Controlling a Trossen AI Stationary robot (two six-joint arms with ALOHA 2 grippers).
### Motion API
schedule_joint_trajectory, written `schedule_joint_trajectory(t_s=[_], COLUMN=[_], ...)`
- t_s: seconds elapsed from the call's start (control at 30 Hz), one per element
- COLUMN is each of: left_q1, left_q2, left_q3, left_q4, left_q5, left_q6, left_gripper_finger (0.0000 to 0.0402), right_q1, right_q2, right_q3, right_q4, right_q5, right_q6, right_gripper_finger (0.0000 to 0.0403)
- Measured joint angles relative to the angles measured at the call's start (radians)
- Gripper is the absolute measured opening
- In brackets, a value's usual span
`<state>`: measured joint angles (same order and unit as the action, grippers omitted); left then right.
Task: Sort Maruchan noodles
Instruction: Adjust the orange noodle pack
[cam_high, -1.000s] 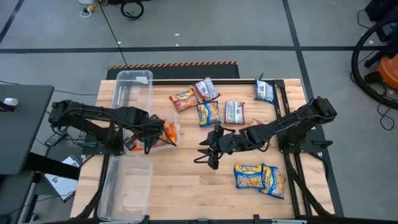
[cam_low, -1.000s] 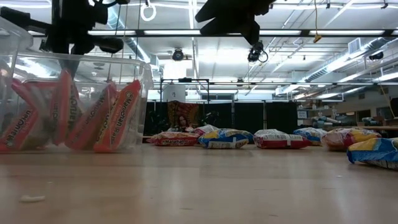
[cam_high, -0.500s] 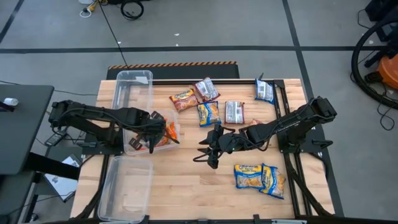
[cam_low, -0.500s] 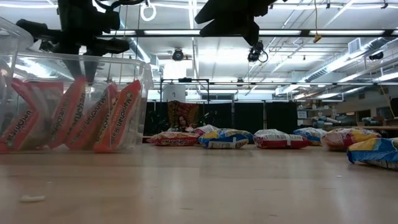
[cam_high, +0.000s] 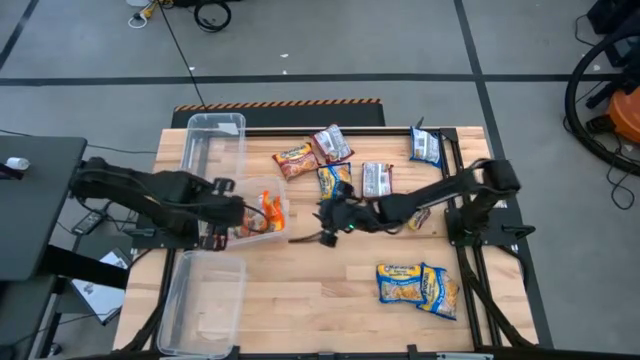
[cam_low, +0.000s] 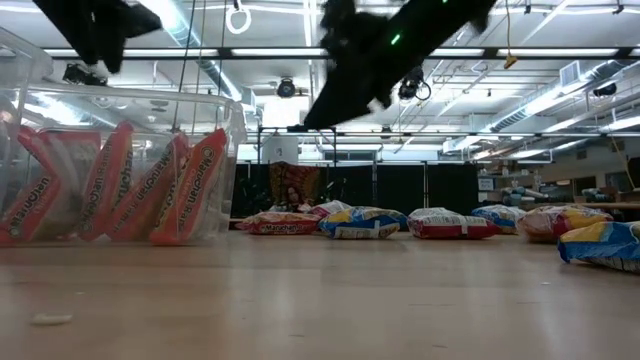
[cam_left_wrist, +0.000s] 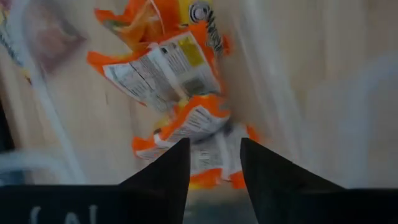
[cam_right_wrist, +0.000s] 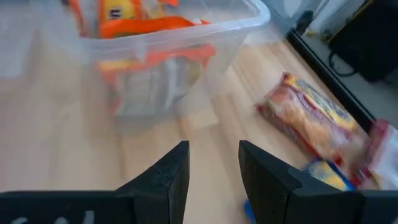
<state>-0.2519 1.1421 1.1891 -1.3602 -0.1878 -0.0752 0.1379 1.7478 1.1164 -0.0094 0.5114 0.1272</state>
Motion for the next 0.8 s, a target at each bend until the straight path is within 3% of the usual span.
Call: schedule_joint_trajectory(t_s=[0.2,0.4,0.53,0.8], left_q1=[-0.113,-0.165,-0.166,-0.133], left_q2=[-0.181,-0.304,-0.346,-0.352], left_q3=[-0.004,-0.004,-0.005,-0.005], left_q4=[0.020,0.046,0.107,0.444], left_q5=[-0.179,-0.345,-0.413,-0.382], left_q6=[-0.253,-0.363,-0.306,-0.017], left_gripper_finger=[0.0142,0.0142,0.0142,0.0141], right_q1=[-0.104,-0.118,-0.087,-0.008], right_q2=[0.172,0.265,0.271,0.226], right_q3=[0.020,0.059,0.064,0.064], right_q4=[0.339,0.450,0.463,0.527], right_q5=[-0.005,-0.171,-0.241,-0.445], right_q6=[-0.090,-0.069,-0.009,-0.023], right_gripper_finger=[0.0144,0.0144,0.0144,0.0144])
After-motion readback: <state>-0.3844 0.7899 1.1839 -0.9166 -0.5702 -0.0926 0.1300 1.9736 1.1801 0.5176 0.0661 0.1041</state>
